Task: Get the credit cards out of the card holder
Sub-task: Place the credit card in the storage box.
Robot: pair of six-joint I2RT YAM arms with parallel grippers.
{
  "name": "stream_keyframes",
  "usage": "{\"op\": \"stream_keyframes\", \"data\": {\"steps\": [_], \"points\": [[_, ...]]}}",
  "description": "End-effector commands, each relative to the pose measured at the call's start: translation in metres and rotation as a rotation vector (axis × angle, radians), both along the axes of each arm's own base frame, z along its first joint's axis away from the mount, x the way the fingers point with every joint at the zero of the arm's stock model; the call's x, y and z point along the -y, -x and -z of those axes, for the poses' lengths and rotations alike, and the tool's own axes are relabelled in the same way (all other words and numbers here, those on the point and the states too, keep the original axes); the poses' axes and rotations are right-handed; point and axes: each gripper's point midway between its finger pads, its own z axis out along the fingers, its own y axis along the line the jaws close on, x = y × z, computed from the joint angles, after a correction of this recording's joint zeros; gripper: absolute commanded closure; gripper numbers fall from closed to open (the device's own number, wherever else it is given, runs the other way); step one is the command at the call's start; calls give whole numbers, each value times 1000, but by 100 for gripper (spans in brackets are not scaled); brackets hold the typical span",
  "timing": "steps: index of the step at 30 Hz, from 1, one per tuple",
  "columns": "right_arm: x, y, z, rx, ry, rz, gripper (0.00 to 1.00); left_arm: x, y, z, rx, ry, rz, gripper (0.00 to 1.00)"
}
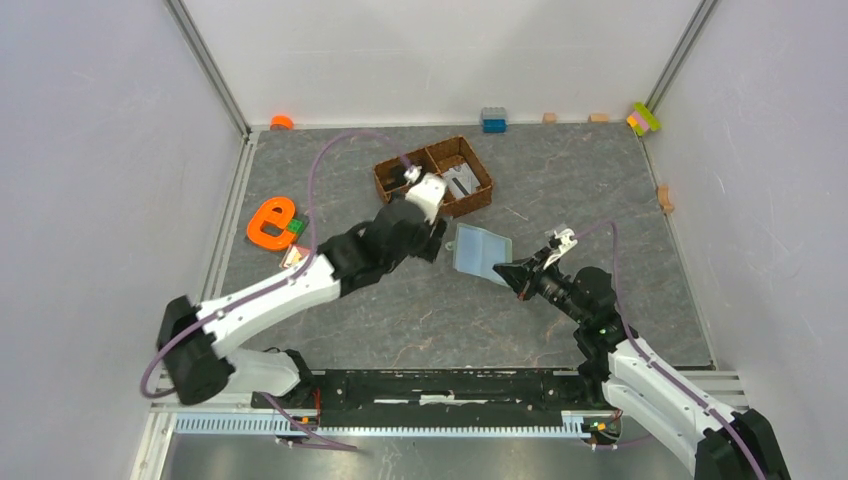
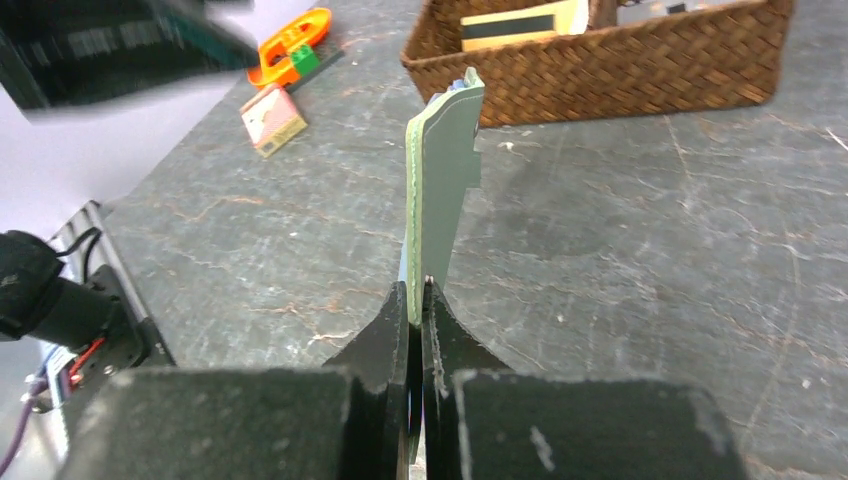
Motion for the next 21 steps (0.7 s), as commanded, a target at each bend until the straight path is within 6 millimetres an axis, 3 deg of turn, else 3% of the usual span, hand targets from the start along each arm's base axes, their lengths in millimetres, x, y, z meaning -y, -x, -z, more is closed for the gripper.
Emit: {"op": "stream_keyframes", "data": {"steps": [1,5,8,14,21], "points": [[-15,7,-55,120,-99,-98,100,33,41,23,-81,399,141,20],[-23,16,-63,92,-148,-171,100,38,73,30,-24,494,351,14],[-32,30,-75,88,-217,-279,100,44,90,14,-5,593,442,11],[-30,42,-88,106,-265,-345,100,41,92,5,-31,711,403,0],[-25,39,-92,142,-239,-322,100,51,97,6,-143,841,464,0]]}}
